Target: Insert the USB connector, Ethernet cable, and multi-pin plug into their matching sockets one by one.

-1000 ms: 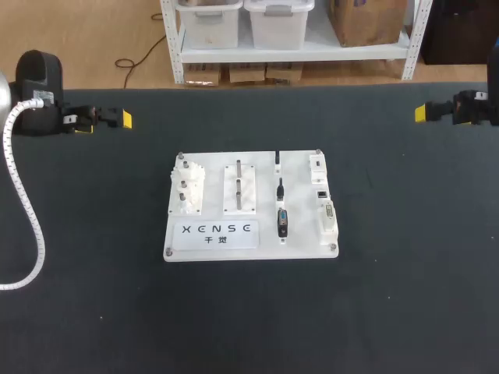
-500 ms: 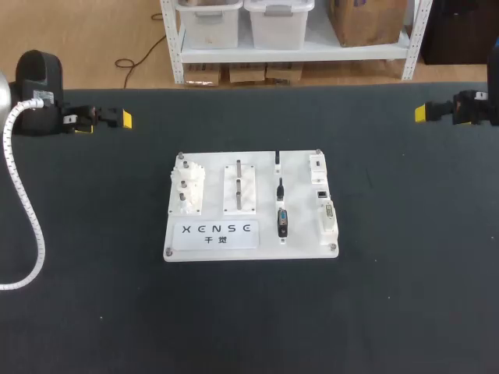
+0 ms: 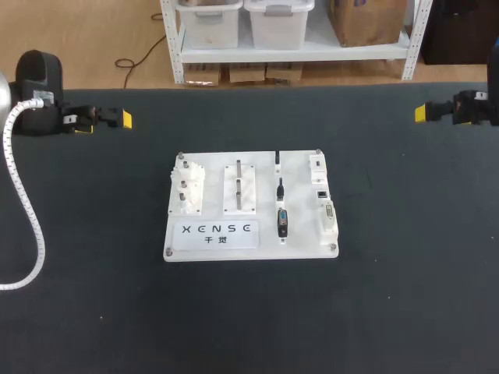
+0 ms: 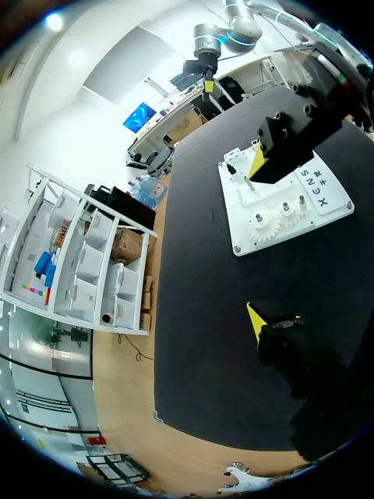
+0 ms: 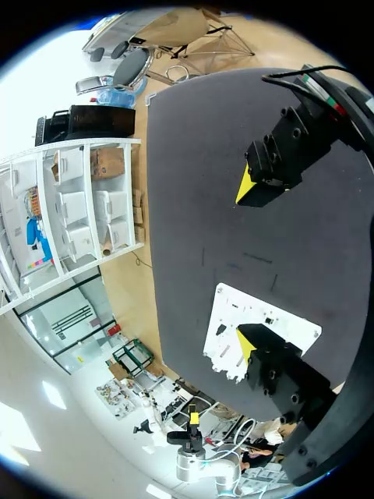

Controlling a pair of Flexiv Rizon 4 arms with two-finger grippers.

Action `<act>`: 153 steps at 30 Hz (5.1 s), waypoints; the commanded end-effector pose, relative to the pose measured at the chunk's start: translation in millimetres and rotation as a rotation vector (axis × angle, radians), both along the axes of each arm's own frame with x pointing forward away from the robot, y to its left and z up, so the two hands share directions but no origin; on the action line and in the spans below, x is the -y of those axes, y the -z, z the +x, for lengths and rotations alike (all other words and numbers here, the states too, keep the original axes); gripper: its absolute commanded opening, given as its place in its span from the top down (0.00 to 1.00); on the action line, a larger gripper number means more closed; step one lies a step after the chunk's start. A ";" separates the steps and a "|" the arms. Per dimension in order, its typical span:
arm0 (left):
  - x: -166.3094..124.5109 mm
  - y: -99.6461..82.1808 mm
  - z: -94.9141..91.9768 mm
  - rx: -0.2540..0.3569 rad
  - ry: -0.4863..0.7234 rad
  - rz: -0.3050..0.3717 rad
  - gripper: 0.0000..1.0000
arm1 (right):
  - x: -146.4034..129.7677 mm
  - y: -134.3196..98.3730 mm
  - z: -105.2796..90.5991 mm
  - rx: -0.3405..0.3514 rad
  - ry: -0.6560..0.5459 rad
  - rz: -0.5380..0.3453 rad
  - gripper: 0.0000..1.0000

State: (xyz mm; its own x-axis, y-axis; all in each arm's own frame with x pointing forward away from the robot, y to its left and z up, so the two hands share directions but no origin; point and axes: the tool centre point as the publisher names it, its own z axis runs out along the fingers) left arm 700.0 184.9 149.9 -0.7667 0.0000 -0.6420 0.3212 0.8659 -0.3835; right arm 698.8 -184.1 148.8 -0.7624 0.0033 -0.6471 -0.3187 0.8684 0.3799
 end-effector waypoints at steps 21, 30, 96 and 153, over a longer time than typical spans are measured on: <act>0.0 0.0 0.0 0.000 0.000 0.000 0.00 | -117.2 -8.1 46.6 -0.089 0.174 -0.403 0.00; 0.0 0.0 0.0 0.000 0.000 0.000 0.00 | -183.1 26.4 69.1 -0.212 0.241 -0.568 0.00; 0.0 0.0 0.0 0.000 0.000 0.000 0.00 | -234.9 115.4 31.9 -0.488 0.253 -0.556 0.00; 0.0 0.0 0.0 0.000 0.000 0.000 0.00 | -251.8 138.2 55.2 -0.590 0.235 -0.456 0.61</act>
State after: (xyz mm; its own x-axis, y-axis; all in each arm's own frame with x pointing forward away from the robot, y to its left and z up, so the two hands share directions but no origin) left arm 700.0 184.9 149.9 -0.7667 0.0000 -0.6420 0.3212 0.8659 -0.3836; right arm 754.5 67.8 9.6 -0.9932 0.0372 -0.1104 0.0354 0.9992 0.0186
